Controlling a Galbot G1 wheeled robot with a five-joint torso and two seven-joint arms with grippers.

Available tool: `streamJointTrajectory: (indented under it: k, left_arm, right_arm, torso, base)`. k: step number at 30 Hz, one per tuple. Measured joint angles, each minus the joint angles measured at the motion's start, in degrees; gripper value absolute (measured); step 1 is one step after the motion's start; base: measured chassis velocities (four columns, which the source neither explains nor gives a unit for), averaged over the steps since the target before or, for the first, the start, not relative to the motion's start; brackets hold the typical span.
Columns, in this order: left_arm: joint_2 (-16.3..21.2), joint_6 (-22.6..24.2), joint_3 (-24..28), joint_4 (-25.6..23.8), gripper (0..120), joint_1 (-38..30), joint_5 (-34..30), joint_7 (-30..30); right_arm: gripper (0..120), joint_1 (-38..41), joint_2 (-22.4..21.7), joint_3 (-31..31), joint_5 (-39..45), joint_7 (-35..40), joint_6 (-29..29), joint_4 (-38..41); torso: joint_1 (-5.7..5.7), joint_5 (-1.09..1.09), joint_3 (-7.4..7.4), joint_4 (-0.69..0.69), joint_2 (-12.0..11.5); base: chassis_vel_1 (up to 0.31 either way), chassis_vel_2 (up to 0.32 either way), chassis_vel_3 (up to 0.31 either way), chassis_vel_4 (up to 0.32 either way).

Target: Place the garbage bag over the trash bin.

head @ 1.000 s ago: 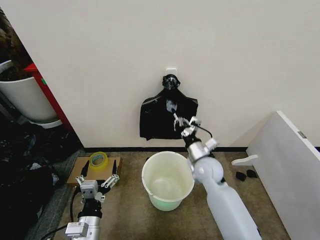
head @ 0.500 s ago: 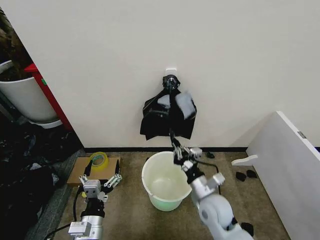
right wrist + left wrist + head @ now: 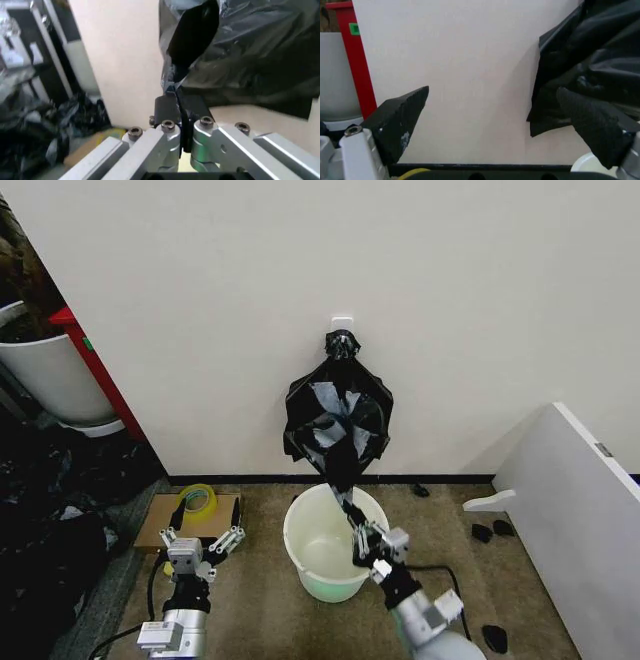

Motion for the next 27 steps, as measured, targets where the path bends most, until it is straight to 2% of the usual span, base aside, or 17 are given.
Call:
streamJointTrajectory:
  k: [11, 24, 27]
  left_arm:
    - [0.35, -0.26, 0.15, -0.29, 100, 0.28, 0.03, -0.07]
    - [0.83, -0.73, -0.09, 0.16, 100, 0.22, -0.27, -0.19]
    - [2.02, -0.89, 0.02, 0.65, 100, 0.16, -0.53, -0.26]
  right_arm:
    - [0, -6.45, -1.35, -1.22, -6.21, 0.28, 4.45, -0.03]
    - [0, -8.76, -2.73, -1.89, -7.82, 2.03, 5.75, -0.04]
    - [0, -8.25, -2.95, -1.88, -8.34, 2.6, 5.69, -0.11]
  torso:
    - [0.0, 0.0, 0.0, 0.01, 0.0]
    - [0.0, 0.0, 0.0, 0.01, -0.01]
    - [0.0, 0.0, 0.0, 0.01, -0.01]
  base:
    - [0.0, 0.0, 0.0, 0.0]
    - [0.0, 0.0, 0.0, 0.0]
    - [0.0, 0.0, 0.0, 0.0]
